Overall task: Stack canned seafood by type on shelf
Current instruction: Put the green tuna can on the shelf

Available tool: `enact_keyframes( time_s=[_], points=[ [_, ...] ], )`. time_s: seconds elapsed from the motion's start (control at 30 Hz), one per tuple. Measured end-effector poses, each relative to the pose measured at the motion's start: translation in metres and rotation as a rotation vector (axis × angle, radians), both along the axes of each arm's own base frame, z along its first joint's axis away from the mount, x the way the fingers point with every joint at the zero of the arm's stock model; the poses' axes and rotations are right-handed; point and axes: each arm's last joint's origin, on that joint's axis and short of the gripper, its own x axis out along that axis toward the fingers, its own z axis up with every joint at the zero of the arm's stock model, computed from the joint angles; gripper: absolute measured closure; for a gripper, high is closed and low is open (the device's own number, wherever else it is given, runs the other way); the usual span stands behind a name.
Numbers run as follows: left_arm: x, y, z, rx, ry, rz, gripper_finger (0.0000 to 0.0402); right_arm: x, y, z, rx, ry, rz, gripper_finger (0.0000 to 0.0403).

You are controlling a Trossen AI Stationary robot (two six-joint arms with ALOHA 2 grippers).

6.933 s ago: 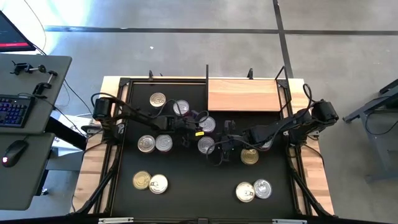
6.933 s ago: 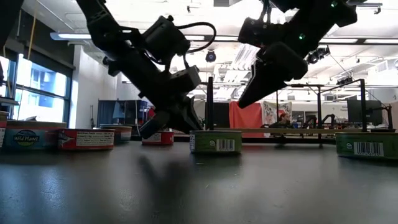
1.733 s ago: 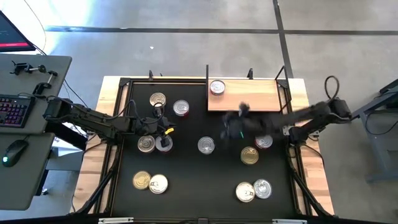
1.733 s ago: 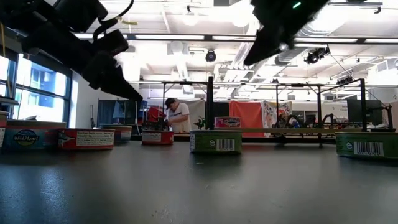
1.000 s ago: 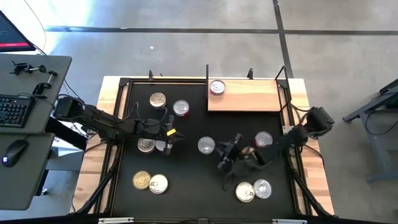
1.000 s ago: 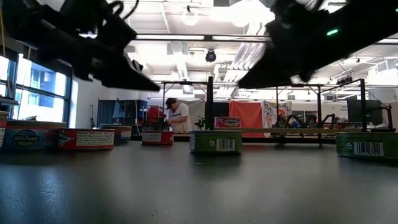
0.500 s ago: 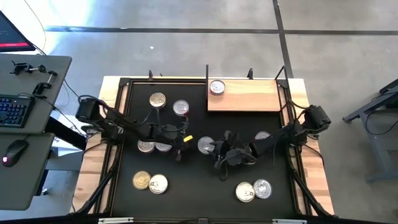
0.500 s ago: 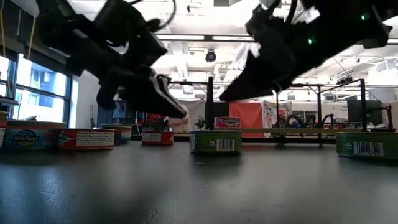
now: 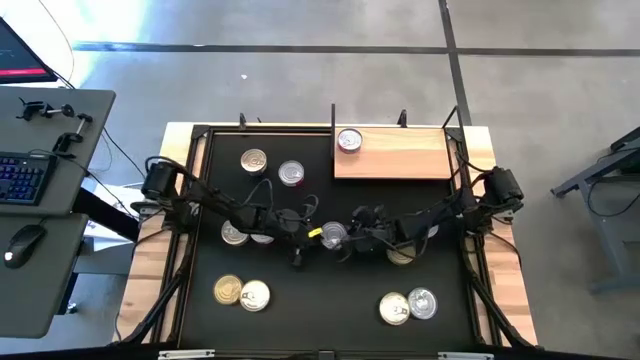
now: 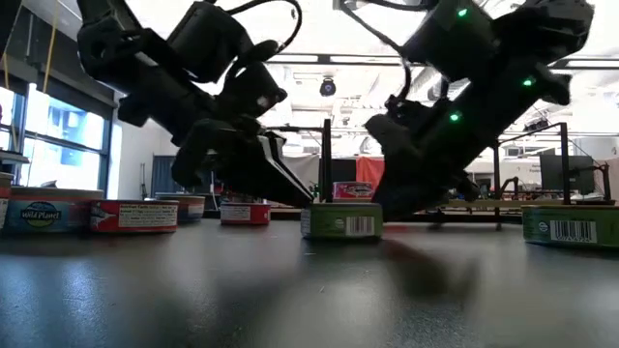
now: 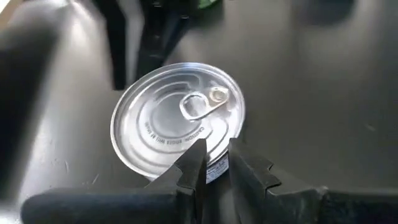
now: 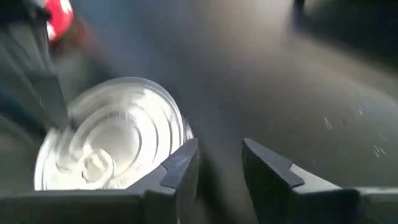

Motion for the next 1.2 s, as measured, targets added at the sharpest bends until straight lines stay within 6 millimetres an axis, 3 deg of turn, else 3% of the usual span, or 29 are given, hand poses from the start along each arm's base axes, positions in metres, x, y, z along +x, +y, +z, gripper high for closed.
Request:
enact_keyframes(
  time_s=[0.17, 0.27, 0.4, 0.5, 0.63, 0.83, 1.03, 1.2],
  points=[
    [-0.011, 0.011, 0.015, 0.103, 0.036, 0.284, 0.0346, -0.002, 0.023, 0.009, 0.077, -0.027, 0.129, 0.0295],
    [-0.019, 0.010, 0.035, 0.132, -0.005, 0.411, 0.0346, -0.006, 0.030, 0.013, 0.021, 0.001, 0.229, 0.0297],
    [-0.030, 0.004, 0.045, 0.112, 0.016, 0.404, 0.0346, -0.004, 0.040, 0.018, -0.079, -0.016, 0.353, 0.0298],
    [-0.032, -0.010, 0.049, 0.060, 0.021, 0.269, 0.0346, -0.004, 0.042, 0.017, -0.141, -0.027, 0.372, 0.0298],
    [-0.033, -0.023, 0.035, 0.087, 0.102, 0.087, 0.0346, -0.002, 0.039, 0.015, -0.190, -0.032, 0.324, 0.0298],
    [-0.025, -0.030, 0.009, 0.245, 0.139, -0.042, 0.0334, 0.001, 0.036, 0.014, -0.250, -0.019, 0.368, 0.0298],
    [-0.013, -0.033, -0.011, 0.378, 0.089, 0.038, 0.0305, 0.002, 0.038, 0.017, -0.276, -0.041, 0.395, 0.0298],
    [-0.009, -0.049, 0.001, 0.376, 0.054, 0.042, 0.0298, 0.001, 0.045, 0.019, -0.326, -0.039, 0.472, 0.0298]
  ],
)
